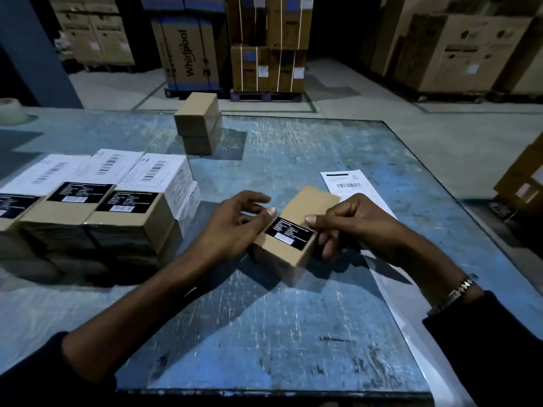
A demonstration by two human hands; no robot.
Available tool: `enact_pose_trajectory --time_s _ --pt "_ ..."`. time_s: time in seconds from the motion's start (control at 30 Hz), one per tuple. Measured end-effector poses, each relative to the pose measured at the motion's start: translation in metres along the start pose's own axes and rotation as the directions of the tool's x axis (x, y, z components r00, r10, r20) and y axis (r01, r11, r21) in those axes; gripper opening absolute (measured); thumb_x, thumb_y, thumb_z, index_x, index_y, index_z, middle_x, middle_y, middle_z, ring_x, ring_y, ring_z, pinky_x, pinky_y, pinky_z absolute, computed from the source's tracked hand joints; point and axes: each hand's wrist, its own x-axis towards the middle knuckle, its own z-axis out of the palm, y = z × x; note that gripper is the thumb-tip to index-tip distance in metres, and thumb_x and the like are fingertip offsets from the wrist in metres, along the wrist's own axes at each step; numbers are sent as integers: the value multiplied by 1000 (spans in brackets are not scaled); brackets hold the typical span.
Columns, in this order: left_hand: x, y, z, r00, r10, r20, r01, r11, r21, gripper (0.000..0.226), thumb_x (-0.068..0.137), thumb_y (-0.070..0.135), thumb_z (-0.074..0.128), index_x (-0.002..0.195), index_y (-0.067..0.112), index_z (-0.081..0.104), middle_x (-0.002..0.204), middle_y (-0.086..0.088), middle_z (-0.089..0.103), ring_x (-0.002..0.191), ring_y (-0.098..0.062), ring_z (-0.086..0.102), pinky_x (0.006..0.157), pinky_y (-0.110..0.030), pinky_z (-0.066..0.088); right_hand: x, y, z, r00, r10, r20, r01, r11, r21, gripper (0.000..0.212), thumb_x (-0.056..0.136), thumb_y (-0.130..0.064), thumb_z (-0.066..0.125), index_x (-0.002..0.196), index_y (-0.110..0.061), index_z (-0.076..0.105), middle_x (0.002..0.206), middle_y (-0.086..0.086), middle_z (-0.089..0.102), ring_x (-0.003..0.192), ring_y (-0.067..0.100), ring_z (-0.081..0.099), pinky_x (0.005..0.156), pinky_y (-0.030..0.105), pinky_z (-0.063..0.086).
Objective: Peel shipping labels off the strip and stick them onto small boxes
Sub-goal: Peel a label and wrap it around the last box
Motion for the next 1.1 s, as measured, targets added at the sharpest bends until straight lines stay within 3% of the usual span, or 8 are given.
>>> enact_pose_trajectory --time_s 0.1,0.23,0.3,0.43,0.6,0.87,1.0,1.1 --pt "-11 11 4 998 -14 63 22 992 -127 34 98 53 68 117 26 75 107 5 81 99 -5 75 84 -16 56 7 2 -4 958 -111 -265 138 987 84 43 94 -34 78 66 0 76 55 18 66 41 15 55 46 19 43" --pt "-19 6 2 971 -12 237 -11 995 97 97 59 89 73 145 47 55 142 21 59 126 -5 60 107 -36 47 18 16 -21 791 -269 -549 230 963 -140 27 93 -32 84 70 -21 79 74 3 77 63 11 66 64 24 49" --pt "-18 5 4 964 31 265 -103 959 264 113 53 87 74 154 46 44 145 22 51 128 -4 54 105 -33 46 19 19 -17 811 -265 -521 187 962 -199 5 90 -31 87 88 -29 83 93 -6 80 84 9 71 73 24 53" --pt "-12 1 -2 949 127 288 -204 945 257 108 53 73 70 153 38 49 134 17 54 123 -2 57 107 -29 49 16 18 -2 940 -91 -329 121 990 72 23 94 -30 83 117 -33 81 121 -5 76 109 14 73 70 28 60" --pt "-4 -3 -21 945 196 263 -287 882 375 97 59 71 63 148 34 57 119 16 56 121 -10 48 97 -26 43 16 22 -10 908 -177 -379 124 979 -159 10 92 -33 85 92 -23 84 96 -4 80 85 13 72 70 25 53" --pt "-4 -8 -16 934 301 191 -354 842 407 81 68 80 77 135 36 66 117 19 64 113 -1 54 94 -29 52 10 10 -2 940 -92 -328 117 991 57 28 93 -18 83 86 7 73 66 13 65 45 10 55 43 19 42" --pt "-5 -7 -19 937 297 187 -348 854 386 86 64 83 76 135 36 67 117 22 63 113 2 55 96 -34 55 20 22 -24 805 -202 -557 39 956 -291 21 91 -33 85 75 -23 79 71 -9 76 67 5 71 65 25 56" --pt "-2 -8 -21 947 297 122 -321 863 390 88 62 82 77 134 32 70 115 20 64 111 -3 58 94 -37 57 23 38 -45 753 -280 -595 -107 841 -530 8 89 -35 83 90 -27 81 89 -13 79 87 10 74 81 33 59"
